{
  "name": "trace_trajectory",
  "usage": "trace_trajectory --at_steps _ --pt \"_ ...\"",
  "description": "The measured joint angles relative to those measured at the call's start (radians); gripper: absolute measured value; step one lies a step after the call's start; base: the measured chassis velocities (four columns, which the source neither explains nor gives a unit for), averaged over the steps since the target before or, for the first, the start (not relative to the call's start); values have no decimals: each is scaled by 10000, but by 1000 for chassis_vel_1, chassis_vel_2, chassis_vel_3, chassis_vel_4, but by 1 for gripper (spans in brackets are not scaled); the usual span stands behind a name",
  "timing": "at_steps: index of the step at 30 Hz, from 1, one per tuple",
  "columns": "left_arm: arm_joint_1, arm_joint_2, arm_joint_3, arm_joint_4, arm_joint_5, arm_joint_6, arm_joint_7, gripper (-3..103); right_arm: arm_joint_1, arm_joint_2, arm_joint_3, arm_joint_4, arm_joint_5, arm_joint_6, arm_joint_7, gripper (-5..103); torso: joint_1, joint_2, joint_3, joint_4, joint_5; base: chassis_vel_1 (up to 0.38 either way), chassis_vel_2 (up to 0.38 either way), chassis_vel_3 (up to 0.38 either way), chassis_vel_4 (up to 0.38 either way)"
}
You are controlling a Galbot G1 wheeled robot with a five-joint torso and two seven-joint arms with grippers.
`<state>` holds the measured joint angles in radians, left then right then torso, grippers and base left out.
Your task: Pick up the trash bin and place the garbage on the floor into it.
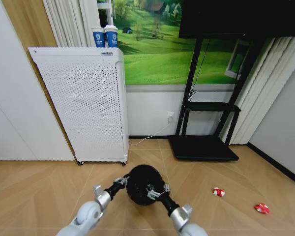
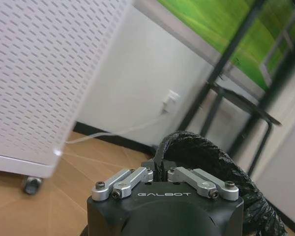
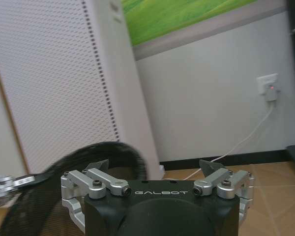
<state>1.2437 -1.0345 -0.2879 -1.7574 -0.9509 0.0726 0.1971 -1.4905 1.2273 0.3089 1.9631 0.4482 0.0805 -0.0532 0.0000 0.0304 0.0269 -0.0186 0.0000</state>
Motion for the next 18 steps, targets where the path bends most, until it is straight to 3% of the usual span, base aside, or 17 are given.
trace_trajectory --at_steps 11,18 --pt "924 -292 -2202 -455 -564 -27 -465 7 -136 175 900 261 647 -346 455 100 -1 0 0 1 -1 -3 -4 6 5" --pt "1109 -211 -2997 -469 -703 -42 -517 7 -194 272 976 234 550 -322 458 100 -1 0 1 0 -1 -118 -103 111 123"
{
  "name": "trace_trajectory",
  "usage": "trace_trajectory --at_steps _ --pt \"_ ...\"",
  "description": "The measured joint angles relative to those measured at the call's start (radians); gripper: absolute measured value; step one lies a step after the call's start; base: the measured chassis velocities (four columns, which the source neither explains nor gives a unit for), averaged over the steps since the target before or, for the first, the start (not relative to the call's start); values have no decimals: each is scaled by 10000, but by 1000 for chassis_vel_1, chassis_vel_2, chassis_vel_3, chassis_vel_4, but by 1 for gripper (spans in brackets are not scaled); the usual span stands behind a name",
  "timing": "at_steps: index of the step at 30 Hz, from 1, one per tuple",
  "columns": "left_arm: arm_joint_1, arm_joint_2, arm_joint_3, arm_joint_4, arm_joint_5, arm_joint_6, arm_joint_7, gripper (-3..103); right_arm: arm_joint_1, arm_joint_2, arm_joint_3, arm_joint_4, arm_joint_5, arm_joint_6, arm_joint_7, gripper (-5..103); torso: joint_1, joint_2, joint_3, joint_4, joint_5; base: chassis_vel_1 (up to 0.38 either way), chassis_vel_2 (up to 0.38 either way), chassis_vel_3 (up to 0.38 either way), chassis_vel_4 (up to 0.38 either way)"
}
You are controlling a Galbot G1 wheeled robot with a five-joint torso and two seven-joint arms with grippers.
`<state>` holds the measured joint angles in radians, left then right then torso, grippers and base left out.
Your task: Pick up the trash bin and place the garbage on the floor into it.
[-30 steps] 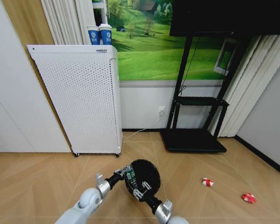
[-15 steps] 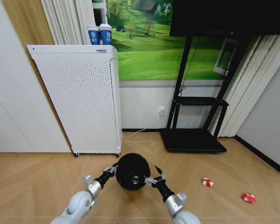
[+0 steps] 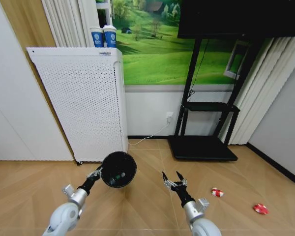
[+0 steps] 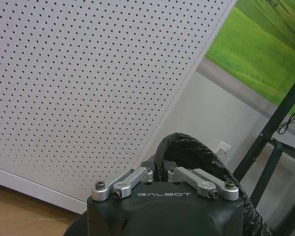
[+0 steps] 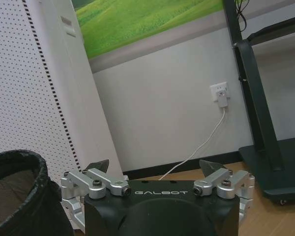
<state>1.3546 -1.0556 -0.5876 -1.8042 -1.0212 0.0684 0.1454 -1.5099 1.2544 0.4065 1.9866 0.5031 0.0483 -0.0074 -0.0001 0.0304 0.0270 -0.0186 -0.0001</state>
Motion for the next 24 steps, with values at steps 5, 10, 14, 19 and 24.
trace_trajectory --at_steps 5,10,14,19,24 --pt "199 -49 -405 -46 -22 -8 17 7 -66 18 57 -2 -54 41 -2 100 0 0 -1 0 0 -202 -198 189 210" --pt "495 -146 -743 -48 -2 -21 153 7 -18 70 28 -246 -163 149 -6 100 0 0 0 2 1 -255 -246 244 237" --pt "555 -211 -823 -42 14 -28 190 7 63 99 -36 -397 -244 185 -8 100 0 0 1 -1 1 -289 -313 309 303" --pt "476 -251 -962 114 3 -34 210 7 156 92 -35 -695 -535 308 -111 100 0 0 1 -1 -4 -335 -347 345 332" --pt "392 -238 -1093 214 -49 -36 211 7 225 79 -13 -922 -668 375 -127 100 0 0 -1 -3 3 -368 -369 360 359"
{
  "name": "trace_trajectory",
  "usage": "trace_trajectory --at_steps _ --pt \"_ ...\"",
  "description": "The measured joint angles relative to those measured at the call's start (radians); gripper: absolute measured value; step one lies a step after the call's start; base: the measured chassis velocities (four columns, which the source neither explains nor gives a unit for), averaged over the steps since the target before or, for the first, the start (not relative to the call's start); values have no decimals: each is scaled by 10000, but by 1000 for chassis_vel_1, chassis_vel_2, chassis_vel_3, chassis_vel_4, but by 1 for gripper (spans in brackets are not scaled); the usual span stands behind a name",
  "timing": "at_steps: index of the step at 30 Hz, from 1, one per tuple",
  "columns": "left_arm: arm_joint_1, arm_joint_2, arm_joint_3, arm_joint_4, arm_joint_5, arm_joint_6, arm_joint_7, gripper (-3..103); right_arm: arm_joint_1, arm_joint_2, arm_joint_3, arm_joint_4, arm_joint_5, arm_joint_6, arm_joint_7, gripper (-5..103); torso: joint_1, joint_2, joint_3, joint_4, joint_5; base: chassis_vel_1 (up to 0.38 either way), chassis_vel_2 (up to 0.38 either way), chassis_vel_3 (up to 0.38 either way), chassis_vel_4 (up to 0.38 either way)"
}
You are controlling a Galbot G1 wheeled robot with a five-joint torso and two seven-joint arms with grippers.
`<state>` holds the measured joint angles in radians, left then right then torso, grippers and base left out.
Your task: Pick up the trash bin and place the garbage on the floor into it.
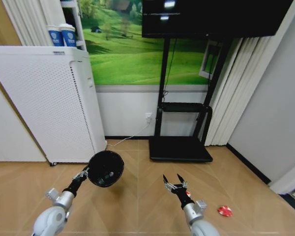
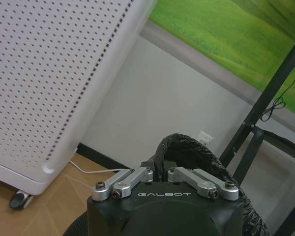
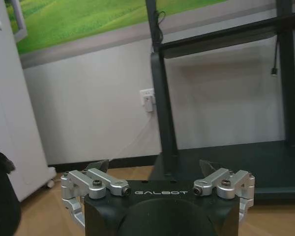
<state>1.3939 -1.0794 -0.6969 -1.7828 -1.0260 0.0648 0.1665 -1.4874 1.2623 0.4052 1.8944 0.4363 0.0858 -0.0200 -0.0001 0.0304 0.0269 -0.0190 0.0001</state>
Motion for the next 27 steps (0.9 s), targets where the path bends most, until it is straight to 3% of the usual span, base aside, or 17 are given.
trace_trajectory --at_steps 3,4,5,10,17,27 --pt "-34 21 -144 86 -23 1 -3 7 130 5 23 -420 -336 256 -16 100 1 -1 1 1 -8 -294 -287 299 332" --pt "-39 24 -251 106 -17 0 -22 7 228 23 49 -745 -658 354 -45 100 1 0 1 1 8 -210 -260 175 161" --pt "10 25 -451 152 129 -44 -22 7 381 11 74 -1245 -1249 37 -44 100 1 0 1 1 -4 -119 -173 175 99" --pt "249 42 -858 81 232 -70 83 7 1041 -35 -171 -2672 -2270 -583 85 100 1 0 1 3 -2 -61 -87 69 31" --pt "123 214 -994 186 249 -127 -21 7 1743 15 -264 -4021 -2670 -801 173 100 0 -1 1 3 -4 79 85 -56 -74" --pt "103 411 -1390 1024 1519 -664 168 7 2503 218 -328 -5620 -3131 -793 149 100 0 0 1 4 -2 0 0 0 0"
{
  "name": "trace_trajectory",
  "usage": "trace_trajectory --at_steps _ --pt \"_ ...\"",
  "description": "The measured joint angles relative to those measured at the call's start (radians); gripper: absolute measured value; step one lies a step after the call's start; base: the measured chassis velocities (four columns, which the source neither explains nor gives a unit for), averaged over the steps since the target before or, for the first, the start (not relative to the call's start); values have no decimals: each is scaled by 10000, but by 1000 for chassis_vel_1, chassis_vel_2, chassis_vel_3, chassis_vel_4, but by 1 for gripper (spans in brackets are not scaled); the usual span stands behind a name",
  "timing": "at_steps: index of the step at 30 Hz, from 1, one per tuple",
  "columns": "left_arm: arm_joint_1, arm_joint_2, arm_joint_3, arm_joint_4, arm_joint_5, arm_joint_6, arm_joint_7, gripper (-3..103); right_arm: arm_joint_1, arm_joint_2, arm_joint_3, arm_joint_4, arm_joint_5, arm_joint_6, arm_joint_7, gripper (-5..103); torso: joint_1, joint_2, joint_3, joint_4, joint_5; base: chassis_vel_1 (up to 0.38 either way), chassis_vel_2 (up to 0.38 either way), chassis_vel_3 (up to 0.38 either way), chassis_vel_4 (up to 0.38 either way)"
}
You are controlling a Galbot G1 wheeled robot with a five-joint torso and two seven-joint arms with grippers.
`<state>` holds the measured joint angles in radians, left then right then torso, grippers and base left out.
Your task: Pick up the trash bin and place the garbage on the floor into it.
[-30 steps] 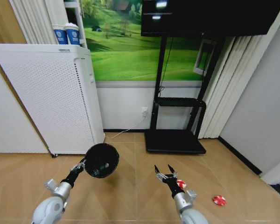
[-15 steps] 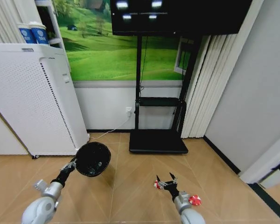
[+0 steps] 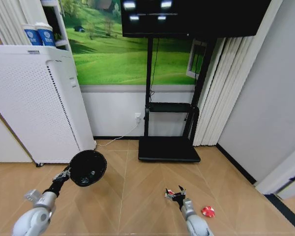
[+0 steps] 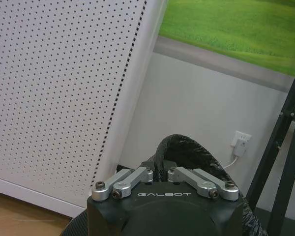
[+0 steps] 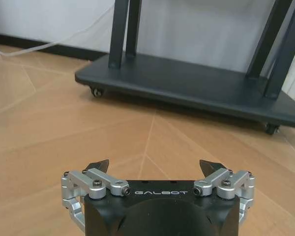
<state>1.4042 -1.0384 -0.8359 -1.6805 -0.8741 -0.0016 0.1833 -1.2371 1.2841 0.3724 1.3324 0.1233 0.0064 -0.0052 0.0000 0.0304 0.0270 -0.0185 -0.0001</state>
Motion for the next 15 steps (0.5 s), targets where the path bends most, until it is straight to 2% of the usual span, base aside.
trace_trajectory --at_steps 12,13,15 --pt "233 -111 31 -278 163 -98 108 7 604 189 -408 -1470 -118 -48 -334 100 0 0 0 -1 0 0 0 0 0" --pt "241 -106 30 -287 164 -110 106 7 710 234 -498 -1615 -93 -49 -377 103 0 0 0 1 0 0 0 0 0" --pt "261 -95 30 -334 143 -114 93 7 900 322 -640 -1921 -73 -32 -403 100 0 0 0 1 0 0 0 0 0"
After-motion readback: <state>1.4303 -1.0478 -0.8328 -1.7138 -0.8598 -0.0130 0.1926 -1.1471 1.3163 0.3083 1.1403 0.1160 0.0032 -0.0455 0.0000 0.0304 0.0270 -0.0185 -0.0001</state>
